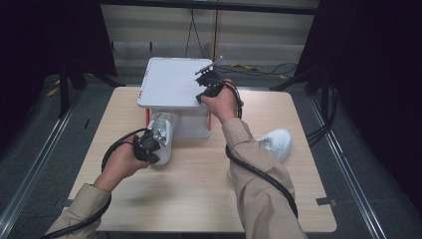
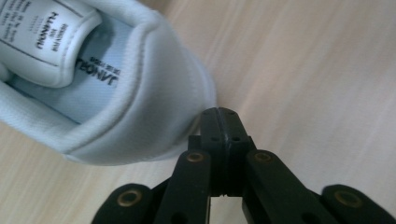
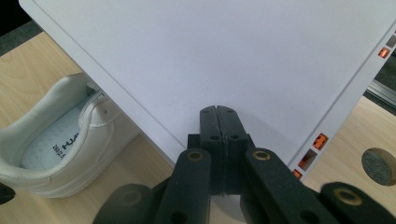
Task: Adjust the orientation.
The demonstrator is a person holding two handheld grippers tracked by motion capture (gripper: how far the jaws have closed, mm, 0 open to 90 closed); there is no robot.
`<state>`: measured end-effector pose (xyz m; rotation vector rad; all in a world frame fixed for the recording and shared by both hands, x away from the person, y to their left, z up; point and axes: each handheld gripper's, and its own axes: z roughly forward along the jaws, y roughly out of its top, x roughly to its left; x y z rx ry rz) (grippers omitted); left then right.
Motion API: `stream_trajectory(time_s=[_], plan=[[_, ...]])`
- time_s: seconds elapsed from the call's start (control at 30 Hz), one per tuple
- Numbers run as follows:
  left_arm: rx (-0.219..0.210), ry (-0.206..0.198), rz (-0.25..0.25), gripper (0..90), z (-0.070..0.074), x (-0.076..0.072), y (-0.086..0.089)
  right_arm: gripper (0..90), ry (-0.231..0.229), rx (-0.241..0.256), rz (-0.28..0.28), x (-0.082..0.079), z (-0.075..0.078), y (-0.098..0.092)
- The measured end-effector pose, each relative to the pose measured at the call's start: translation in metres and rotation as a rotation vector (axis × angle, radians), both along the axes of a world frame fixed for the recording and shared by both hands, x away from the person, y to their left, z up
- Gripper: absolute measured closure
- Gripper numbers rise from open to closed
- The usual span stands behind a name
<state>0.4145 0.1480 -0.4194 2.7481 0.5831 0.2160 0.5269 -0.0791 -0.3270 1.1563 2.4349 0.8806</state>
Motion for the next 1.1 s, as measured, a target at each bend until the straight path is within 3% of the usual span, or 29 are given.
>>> stream_trajectory(time_s=[0.13, 0.23, 0.53, 0.6, 0.63, 0.73, 0.8, 0.83, 1.0, 1.03, 1.1], plan=[[0.002, 0.017, -0.002, 90.0, -0.002, 0.003, -0.003, 90.0, -0.006, -0.003, 0.008, -0.001, -0.001, 0.0], [0.026, -0.019, -0.003, 90.0, 0.0, 0.004, -0.006, 90.0, -0.017, -0.019, 0.018, -0.002, -0.001, 0.002], [0.0, -0.057, 0.031, 90.0, -0.001, 0.018, -0.007, 90.0, -0.019, 0.006, 0.02, -0.002, -0.003, -0.001], [-0.005, -0.05, 0.034, 90.0, 0.0, 0.021, -0.009, 90.0, -0.02, 0.006, 0.025, -0.001, -0.003, -0.001], [-0.031, -0.06, 0.033, 90.0, 0.002, 0.023, -0.011, 90.0, -0.019, 0.007, 0.026, -0.001, -0.003, -0.001], [-0.039, -0.085, 0.035, 90.0, 0.005, 0.027, -0.015, 90.0, -0.022, 0.004, 0.03, -0.001, -0.003, -0.001], [-0.038, -0.078, 0.036, 90.0, 0.006, 0.029, -0.016, 90.0, -0.026, -0.005, 0.032, -0.002, -0.003, -0.001], [-0.058, -0.086, 0.035, 90.0, 0.007, 0.031, -0.02, 90.0, -0.027, -0.003, 0.031, -0.002, -0.003, 0.0], [-0.042, -0.09, 0.022, 90.0, 0.007, 0.032, -0.026, 90.0, -0.029, -0.008, 0.029, -0.002, -0.003, 0.0], [-0.062, -0.07, 0.024, 90.0, 0.007, 0.029, -0.025, 90.0, -0.031, -0.015, 0.031, -0.003, -0.003, 0.001], [-0.035, -0.059, 0.019, 90.0, 0.004, 0.026, -0.023, 90.0, -0.033, -0.014, 0.033, -0.003, -0.003, 0.0]])
